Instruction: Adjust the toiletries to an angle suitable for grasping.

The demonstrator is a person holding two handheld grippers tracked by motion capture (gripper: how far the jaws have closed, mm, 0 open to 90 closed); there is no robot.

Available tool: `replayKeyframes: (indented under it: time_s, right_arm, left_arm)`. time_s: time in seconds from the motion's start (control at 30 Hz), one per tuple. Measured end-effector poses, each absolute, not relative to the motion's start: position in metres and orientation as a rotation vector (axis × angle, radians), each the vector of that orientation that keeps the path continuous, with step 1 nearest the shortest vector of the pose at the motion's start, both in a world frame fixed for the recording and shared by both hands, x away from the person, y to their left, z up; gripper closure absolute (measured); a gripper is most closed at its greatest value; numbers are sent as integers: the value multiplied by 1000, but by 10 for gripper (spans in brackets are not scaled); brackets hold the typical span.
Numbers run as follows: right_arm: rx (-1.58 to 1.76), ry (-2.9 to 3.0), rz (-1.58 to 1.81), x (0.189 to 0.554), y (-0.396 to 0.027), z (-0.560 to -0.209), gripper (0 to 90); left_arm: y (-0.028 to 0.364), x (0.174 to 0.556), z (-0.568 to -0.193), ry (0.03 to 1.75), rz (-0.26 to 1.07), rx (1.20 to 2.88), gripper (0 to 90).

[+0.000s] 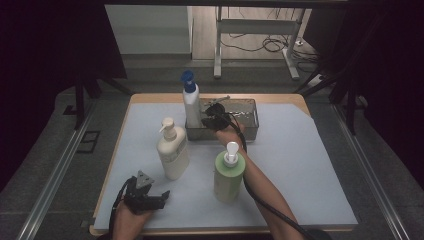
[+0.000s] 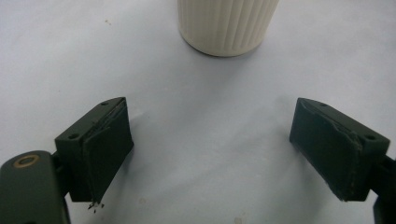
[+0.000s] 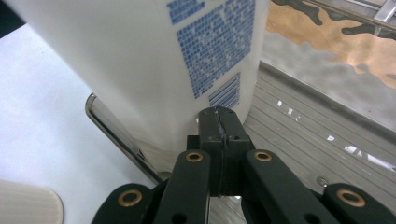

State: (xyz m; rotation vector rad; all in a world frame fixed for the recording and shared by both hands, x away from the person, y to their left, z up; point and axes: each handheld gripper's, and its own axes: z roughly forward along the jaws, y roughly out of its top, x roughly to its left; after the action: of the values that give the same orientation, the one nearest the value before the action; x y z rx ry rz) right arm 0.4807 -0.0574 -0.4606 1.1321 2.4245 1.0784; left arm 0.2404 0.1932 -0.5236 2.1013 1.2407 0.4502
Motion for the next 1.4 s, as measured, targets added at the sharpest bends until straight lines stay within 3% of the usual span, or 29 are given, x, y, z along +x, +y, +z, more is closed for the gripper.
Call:
replayKeyframes:
  time_s: [0.33, 0.67, 0.83, 0.97, 1.4]
  right_arm:
    - [1119, 2431, 1068, 480, -61, -462, 855]
    - [1085, 2421, 1060, 474, -71, -456, 680]
    - [1066, 2419, 1111, 468, -82, -448, 529]
    - [1036, 2424, 1136, 463, -87, -442, 478]
    - [988, 2442, 1153, 450, -97, -433, 420]
  left_arm:
    - [193, 240, -524, 1240, 451, 2101, 123]
    - [193, 240, -524, 1240, 451, 2102, 123]
    - [193, 240, -524, 1240, 451, 2101, 123]
    - [193, 240, -524, 1240, 452, 2102, 123]
    - [193, 240, -524, 1240, 451, 2102, 123]
